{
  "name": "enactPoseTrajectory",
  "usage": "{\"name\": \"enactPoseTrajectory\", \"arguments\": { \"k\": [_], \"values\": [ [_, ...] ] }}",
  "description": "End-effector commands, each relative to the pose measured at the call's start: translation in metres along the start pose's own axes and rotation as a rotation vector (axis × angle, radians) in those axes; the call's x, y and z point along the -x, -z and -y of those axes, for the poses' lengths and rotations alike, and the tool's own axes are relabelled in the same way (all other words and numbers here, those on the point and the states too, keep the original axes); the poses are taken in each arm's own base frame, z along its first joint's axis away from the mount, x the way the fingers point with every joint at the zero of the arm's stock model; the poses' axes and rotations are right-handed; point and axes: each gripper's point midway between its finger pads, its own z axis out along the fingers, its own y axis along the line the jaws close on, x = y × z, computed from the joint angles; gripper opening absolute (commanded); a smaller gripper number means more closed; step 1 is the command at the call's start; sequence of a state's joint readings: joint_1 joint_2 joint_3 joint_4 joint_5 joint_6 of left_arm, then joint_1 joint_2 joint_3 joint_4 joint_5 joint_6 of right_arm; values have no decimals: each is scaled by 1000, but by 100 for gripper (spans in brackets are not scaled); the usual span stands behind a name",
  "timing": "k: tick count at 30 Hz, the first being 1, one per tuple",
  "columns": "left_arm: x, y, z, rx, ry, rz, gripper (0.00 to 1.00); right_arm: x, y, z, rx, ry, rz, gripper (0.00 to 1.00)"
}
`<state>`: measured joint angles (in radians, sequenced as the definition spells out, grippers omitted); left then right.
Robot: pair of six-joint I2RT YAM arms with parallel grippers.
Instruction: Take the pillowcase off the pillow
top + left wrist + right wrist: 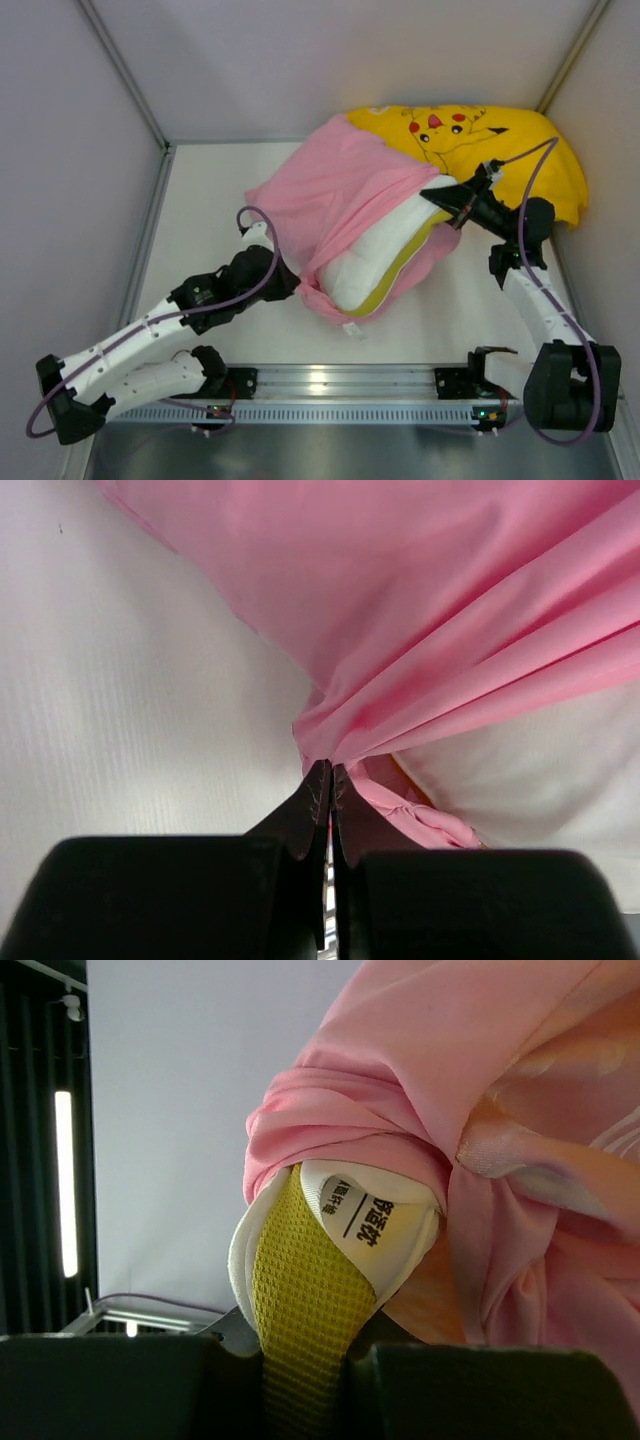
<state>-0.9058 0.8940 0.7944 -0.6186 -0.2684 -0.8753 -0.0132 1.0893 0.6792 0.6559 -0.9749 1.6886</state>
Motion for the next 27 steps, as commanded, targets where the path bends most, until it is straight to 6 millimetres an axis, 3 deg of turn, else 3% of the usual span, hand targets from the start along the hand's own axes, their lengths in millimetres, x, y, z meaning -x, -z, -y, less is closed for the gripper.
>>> {"name": "enactPoseTrajectory", "arguments": {
  "k": [1, 4, 7, 10, 11, 14, 15, 16, 17, 18, 19, 21, 25, 27],
  "values": [
    [-1, 28, -57, 241, -22, 1, 0, 8, 30, -79, 265, 107, 54, 0],
    [24, 48, -51, 226, -5, 87, 0, 11, 37, -76, 290, 119, 57, 0],
    [37, 65, -61, 266, 6, 142, 0, 12, 37, -70, 278, 117, 59, 0],
    [35, 71, -61, 244, -11, 133, 0, 12, 36, -66, 262, 132, 63, 0],
    [34, 67, -52, 199, -21, 123, 4, 15, 32, -59, 234, 142, 71, 0],
    [10, 51, -28, 77, -119, -17, 36, 6, 23, -49, 163, 180, 46, 0],
    [8, 46, -20, 47, -135, -32, 62, 6, 19, -37, 90, 211, 52, 0],
    [7, 44, -15, 30, -140, -44, 73, -3, 12, -30, 53, 220, 31, 0],
    [7, 41, -10, 23, -146, -58, 80, -5, 7, -28, 16, 375, 27, 0],
    [11, 40, -5, 11, -151, -46, 85, -10, 6, -24, -26, 427, 30, 0],
    [21, 43, 5, -17, -166, -19, 91, -24, -1, 6, -157, 349, 8, 0],
    [35, 45, 18, -48, -217, 8, 99, -36, -1, 22, -244, 491, -20, 0],
    [81, 59, 59, -121, -274, 108, 99, -77, -2, 75, -336, 469, -175, 0],
    [88, 51, 69, -114, -310, 101, 99, -90, 2, 106, -376, 437, -245, 0]
  ]
}}
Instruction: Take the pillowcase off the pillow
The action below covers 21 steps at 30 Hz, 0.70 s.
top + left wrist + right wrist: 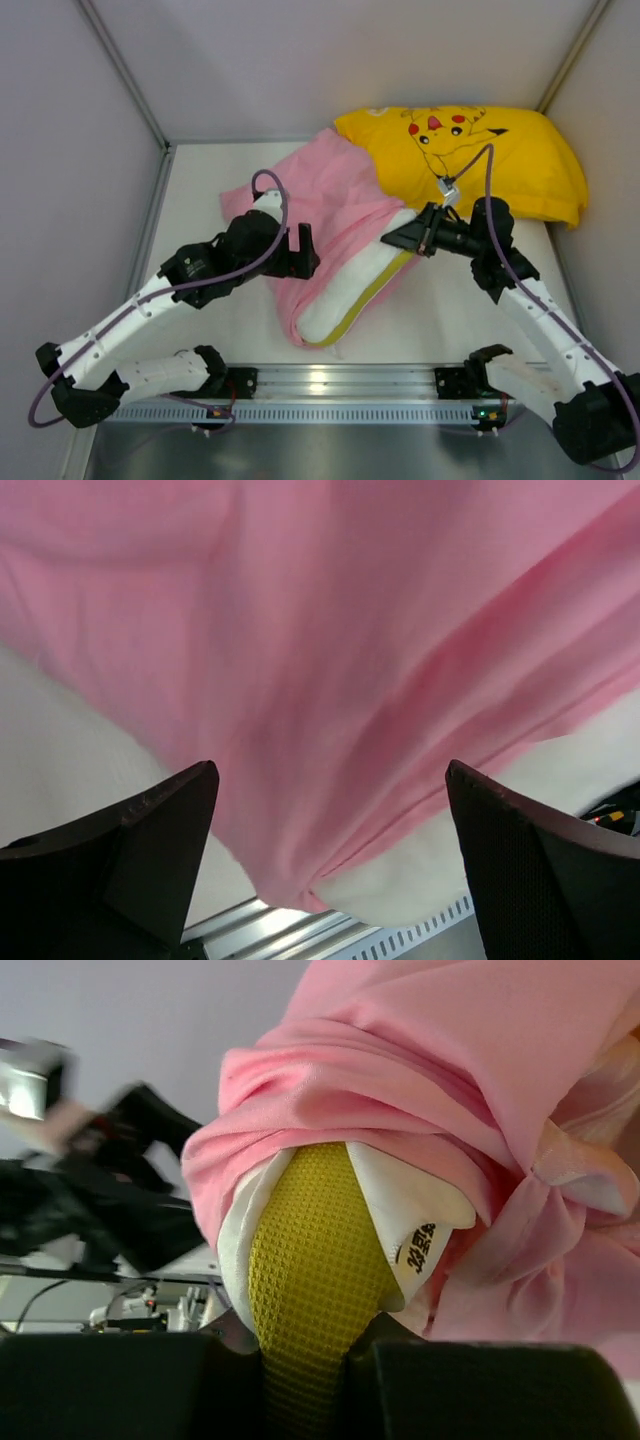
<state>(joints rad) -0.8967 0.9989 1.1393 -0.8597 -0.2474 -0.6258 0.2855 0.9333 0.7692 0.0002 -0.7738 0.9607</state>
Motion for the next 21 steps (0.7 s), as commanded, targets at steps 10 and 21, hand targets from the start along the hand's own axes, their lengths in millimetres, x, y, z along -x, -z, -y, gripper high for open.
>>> {"name": "enactPoseTrajectory", "arguments": {
  "k": [10, 21],
  "values": [
    [71, -31, 76, -173, -175, 81, 99, -112, -7, 101, -251, 44, -280, 0],
    [48, -80, 102, -242, -296, -32, 99, -108, -9, 80, -192, 71, -264, 0]
  ]
}}
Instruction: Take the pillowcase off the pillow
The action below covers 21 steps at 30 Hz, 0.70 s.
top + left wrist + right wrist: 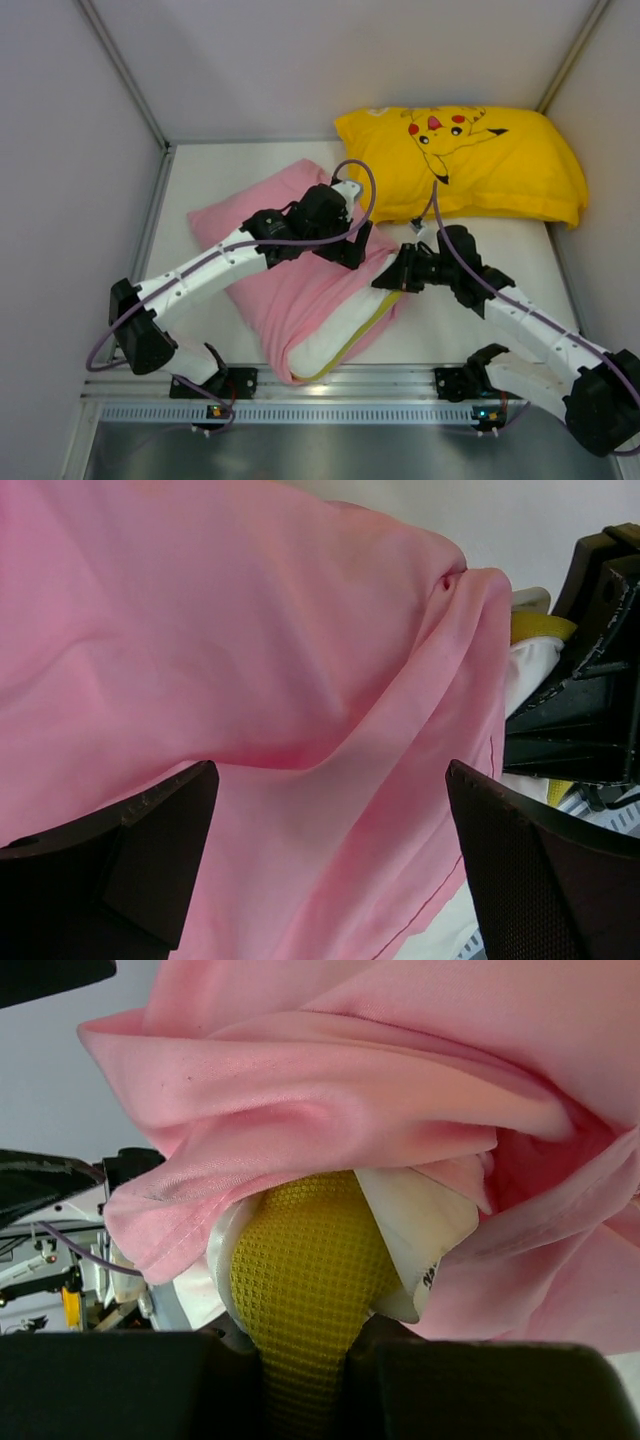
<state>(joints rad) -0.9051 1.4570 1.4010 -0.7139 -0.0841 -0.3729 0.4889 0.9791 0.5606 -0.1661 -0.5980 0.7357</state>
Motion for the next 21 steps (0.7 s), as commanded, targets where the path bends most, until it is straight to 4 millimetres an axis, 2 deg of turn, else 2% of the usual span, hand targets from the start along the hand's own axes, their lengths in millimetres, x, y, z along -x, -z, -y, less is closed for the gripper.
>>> {"name": "enactPoseTrajectory", "arguments": {
  "k": [1, 7, 10, 11, 12, 14, 15, 16, 17, 20, 21],
  "values": [
    [33, 6, 26, -113, -46, 106, 99, 2, 5, -24, 73, 64, -2, 0],
    [30, -18, 24, -73, -49, 72, 98, -1, 8, -33, 107, 66, -6, 0],
    [25, -36, 24, -58, -58, 35, 90, -3, 11, -38, 122, 72, -6, 0],
    [23, -41, 25, -62, -62, 22, 84, -3, 12, -40, 127, 73, -2, 0],
    [20, -45, 25, -65, -65, 8, 71, -3, 13, -41, 129, 76, -1, 0],
    [15, -55, 25, -57, -60, -15, 55, -4, 16, -44, 135, 82, 5, 0],
    [13, -58, 22, -44, -58, -20, 25, -4, 17, -44, 132, 82, 6, 0],
    [14, -61, 19, -24, -52, -18, 9, -4, 18, -43, 130, 84, 7, 0],
    [18, -62, 10, 30, -42, 2, 0, -4, 20, -46, 136, 88, 13, 0],
    [28, -57, -20, 181, -3, 52, 0, -6, 23, -45, 132, 96, 16, 0],
    [36, -53, -46, 280, 46, 85, 0, -7, 24, -45, 128, 97, 14, 0]
  ]
}}
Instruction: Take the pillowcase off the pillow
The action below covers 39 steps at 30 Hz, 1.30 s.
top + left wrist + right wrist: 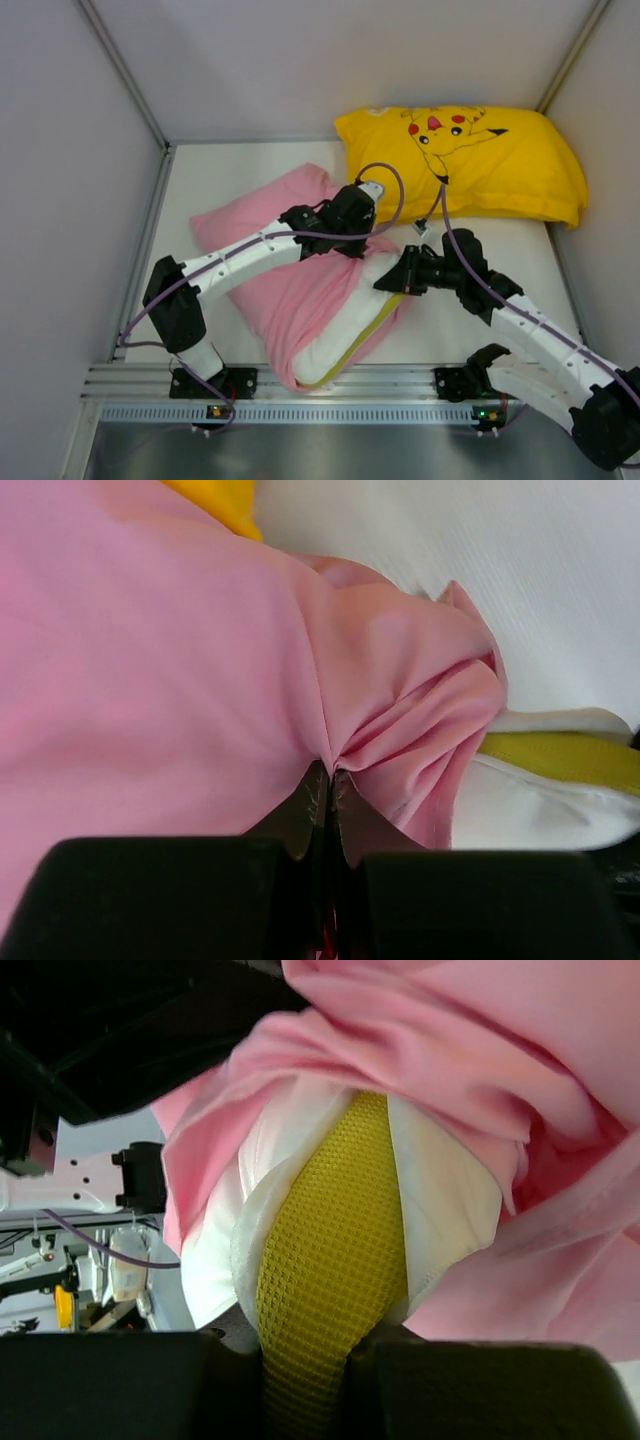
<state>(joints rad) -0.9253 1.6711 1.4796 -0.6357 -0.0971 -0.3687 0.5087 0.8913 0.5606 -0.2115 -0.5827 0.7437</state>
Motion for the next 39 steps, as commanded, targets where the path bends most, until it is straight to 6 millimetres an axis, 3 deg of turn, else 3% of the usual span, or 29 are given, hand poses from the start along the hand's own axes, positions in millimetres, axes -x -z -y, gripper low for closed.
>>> {"name": "enactPoseTrajectory", "arguments": {
  "k": [1, 4, 5, 6, 8, 9, 10, 12, 15, 16, 17, 18, 19, 21, 22, 23, 26, 30, 31, 33, 34, 36, 37, 39],
  "values": [
    [37, 14, -73, 293, 104, 137, 0, -3, 12, -31, 105, 69, -7, 0],
    [42, 16, -129, 369, 225, 126, 0, -9, 16, -31, 107, 73, -19, 0],
    [37, 15, -147, 397, 255, 99, 0, -9, 20, -34, 120, 83, -12, 0],
    [34, 18, -182, 452, 327, 85, 0, -10, 22, -37, 131, 88, -10, 0],
    [18, 17, -215, 507, 387, 35, 0, -8, 31, -47, 158, 110, 19, 0],
    [10, 23, -241, 550, 440, 30, 0, -7, 35, -50, 166, 120, 34, 0],
    [-2, 27, -249, 558, 466, 14, 0, -5, 38, -53, 169, 127, 51, 0],
    [-7, 35, -262, 568, 494, 26, 0, 2, 47, -59, 162, 150, 101, 0],
    [0, 38, -241, 438, 486, 47, 0, 10, 47, -58, 132, 167, 130, 0],
    [7, 44, -228, 373, 482, 73, 10, 13, 46, -58, 126, 173, 133, 0],
    [5, 40, -203, 230, 483, 53, 27, 13, 39, -51, 103, 161, 113, 0],
    [16, 49, -185, 146, 461, 94, 49, 16, 36, -48, 90, 165, 111, 0],
    [18, 53, -170, 87, 448, 102, 79, 18, 32, -48, 86, 170, 110, 0],
    [13, 61, -135, 14, 395, 98, 91, 25, 23, -42, 64, 165, 109, 0],
    [16, 78, -123, -2, 375, 140, 99, 32, 21, -45, 71, 177, 126, 0],
    [12, 83, -105, -26, 363, 144, 99, 35, 15, -42, 58, 171, 118, 0],
    [-4, 113, -86, -69, 410, 192, 99, 52, 4, -40, 23, 183, 134, 0],
    [-44, 137, -53, -186, 484, 183, 99, 78, -7, -34, -30, 189, 168, 0],
    [-66, 129, -52, -181, 495, 141, 99, 87, -9, -38, -28, 190, 181, 0],
    [-82, 138, -42, -214, 515, 146, 99, 97, -16, -32, -41, 168, 183, 0],
    [-98, 132, -45, -199, 534, 122, 99, 105, -16, -35, -36, 162, 199, 0],
    [-110, 136, -43, -219, 587, 129, 99, 120, -19, -33, -36, 130, 225, 0],
    [-124, 129, -46, -211, 608, 102, 99, 122, -22, -31, -35, 112, 224, 0],
    [-133, 127, -46, -209, 644, 91, 99, 128, -22, -35, 3, 90, 218, 0]
  ]
}}
